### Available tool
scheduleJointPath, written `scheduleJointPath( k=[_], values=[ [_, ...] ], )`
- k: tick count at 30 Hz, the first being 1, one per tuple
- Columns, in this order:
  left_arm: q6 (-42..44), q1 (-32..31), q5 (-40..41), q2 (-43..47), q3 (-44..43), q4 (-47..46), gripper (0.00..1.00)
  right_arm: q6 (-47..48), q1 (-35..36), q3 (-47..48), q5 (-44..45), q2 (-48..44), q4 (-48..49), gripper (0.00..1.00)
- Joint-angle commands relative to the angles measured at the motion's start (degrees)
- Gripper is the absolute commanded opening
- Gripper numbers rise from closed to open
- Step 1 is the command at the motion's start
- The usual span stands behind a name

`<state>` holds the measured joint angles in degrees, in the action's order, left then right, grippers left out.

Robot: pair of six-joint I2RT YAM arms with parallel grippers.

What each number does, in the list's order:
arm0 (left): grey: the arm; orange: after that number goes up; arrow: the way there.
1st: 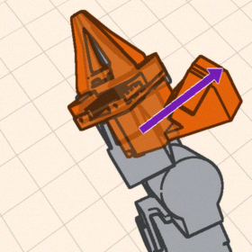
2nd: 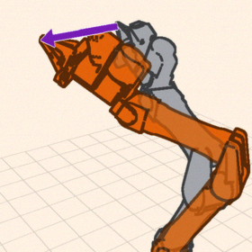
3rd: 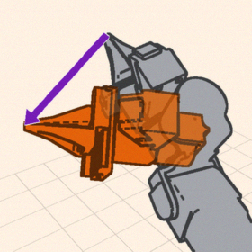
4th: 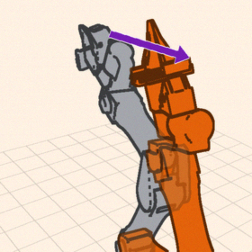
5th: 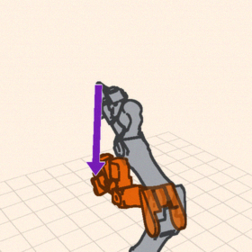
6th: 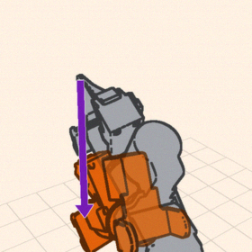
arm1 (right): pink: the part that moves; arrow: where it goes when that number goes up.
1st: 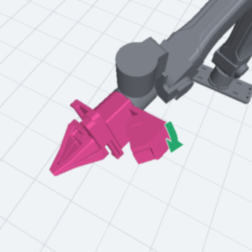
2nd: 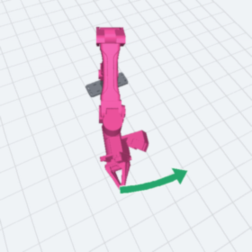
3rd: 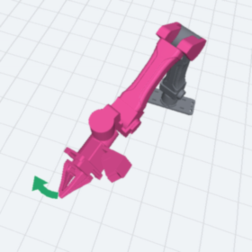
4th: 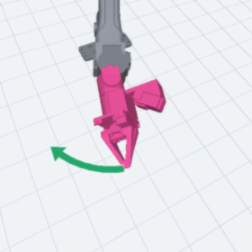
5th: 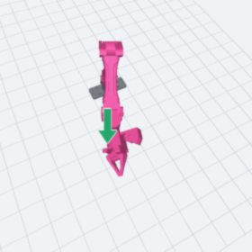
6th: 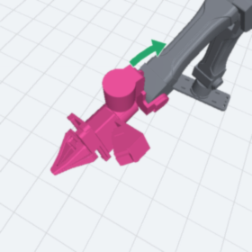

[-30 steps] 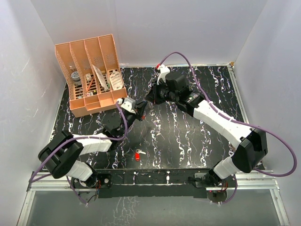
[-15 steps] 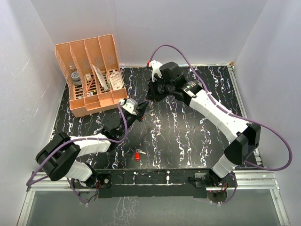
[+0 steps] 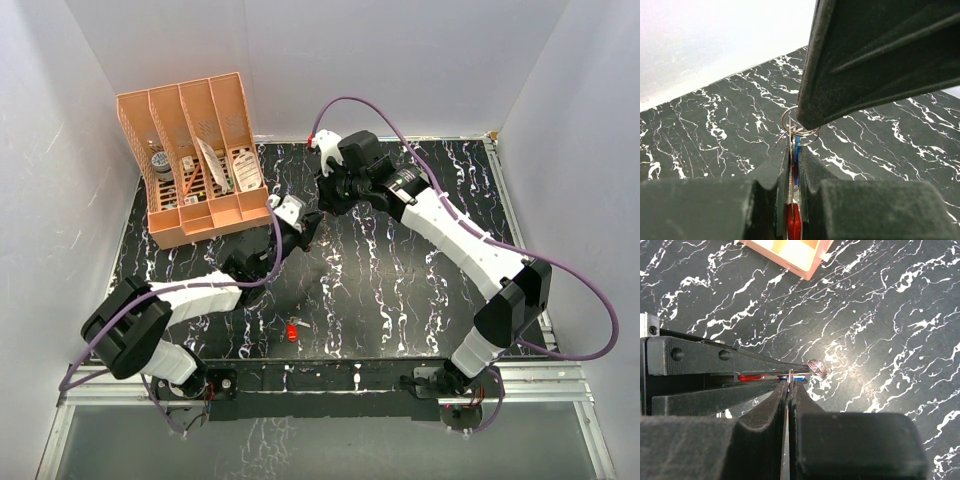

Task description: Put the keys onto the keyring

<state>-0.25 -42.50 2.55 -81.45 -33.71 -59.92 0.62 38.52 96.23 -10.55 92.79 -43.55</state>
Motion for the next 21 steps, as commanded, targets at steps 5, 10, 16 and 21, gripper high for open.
scheduleJointPath(
  k=[5,10,16,21],
  values=[
    [0.2,2.8,4.0,-4.8,-4.1,6.9,0.0,3.1,-0.6,4.1,1.0,-0.8,-2.7,0.0],
    [1.6,3.5,5.2,-5.3,-3.8,7.2,0.0,2.8,-1.4,5.0,1.6,0.2,-5.4,0.0],
    [3.2,4.7,5.8,-5.8,-3.4,8.2,0.0,2.2,-2.2,8.3,1.7,2.2,-9.6,0.0],
    [3.5,5.1,6.0,-6.1,-3.0,8.4,0.0,2.2,-2.3,11.4,1.7,3.9,-12.9,0.0]
  ],
)
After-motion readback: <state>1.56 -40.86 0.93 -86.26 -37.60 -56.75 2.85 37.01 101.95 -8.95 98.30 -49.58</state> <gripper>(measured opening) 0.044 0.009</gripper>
